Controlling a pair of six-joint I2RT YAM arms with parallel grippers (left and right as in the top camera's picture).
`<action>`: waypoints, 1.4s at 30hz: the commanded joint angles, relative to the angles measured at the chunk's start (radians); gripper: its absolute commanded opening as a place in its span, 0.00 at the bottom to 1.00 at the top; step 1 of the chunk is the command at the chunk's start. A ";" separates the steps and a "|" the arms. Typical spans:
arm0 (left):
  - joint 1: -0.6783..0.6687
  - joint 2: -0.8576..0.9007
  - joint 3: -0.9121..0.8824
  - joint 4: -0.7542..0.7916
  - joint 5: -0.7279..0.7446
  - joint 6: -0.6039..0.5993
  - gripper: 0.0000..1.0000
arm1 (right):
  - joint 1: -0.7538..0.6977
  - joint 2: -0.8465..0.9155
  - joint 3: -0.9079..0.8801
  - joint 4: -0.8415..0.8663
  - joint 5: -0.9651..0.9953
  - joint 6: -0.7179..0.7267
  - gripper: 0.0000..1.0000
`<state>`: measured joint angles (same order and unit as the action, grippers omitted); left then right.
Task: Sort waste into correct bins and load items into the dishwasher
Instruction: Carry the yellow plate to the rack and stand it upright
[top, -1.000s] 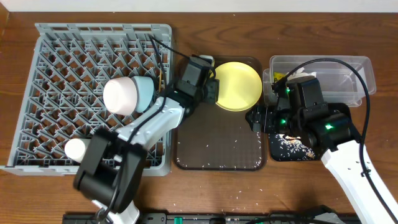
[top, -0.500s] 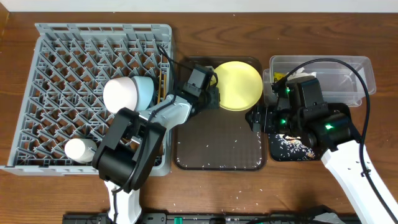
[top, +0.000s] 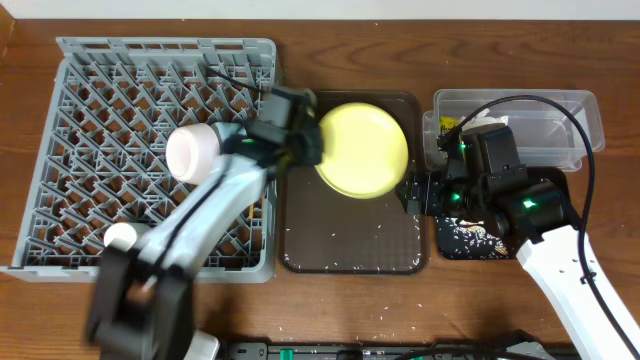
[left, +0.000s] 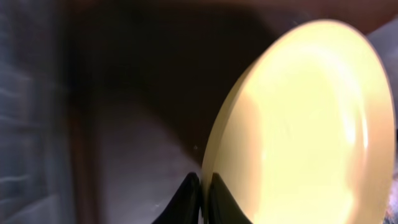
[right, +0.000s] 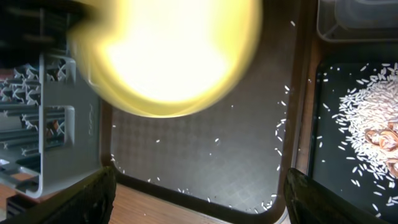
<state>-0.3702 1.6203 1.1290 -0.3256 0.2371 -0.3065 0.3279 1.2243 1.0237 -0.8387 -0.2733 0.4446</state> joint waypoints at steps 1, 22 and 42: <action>0.054 -0.180 0.003 -0.103 -0.082 0.119 0.07 | 0.006 0.005 0.003 0.001 0.005 0.011 0.84; 0.320 -0.577 0.003 -0.242 -0.957 0.523 0.07 | 0.006 0.005 0.003 0.014 0.041 0.010 0.88; 0.474 -0.308 0.003 0.023 -1.015 0.923 0.08 | 0.006 0.005 0.003 0.019 0.083 0.003 0.91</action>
<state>0.0769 1.2873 1.1297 -0.3260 -0.7589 0.5732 0.3279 1.2247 1.0237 -0.8185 -0.2047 0.4442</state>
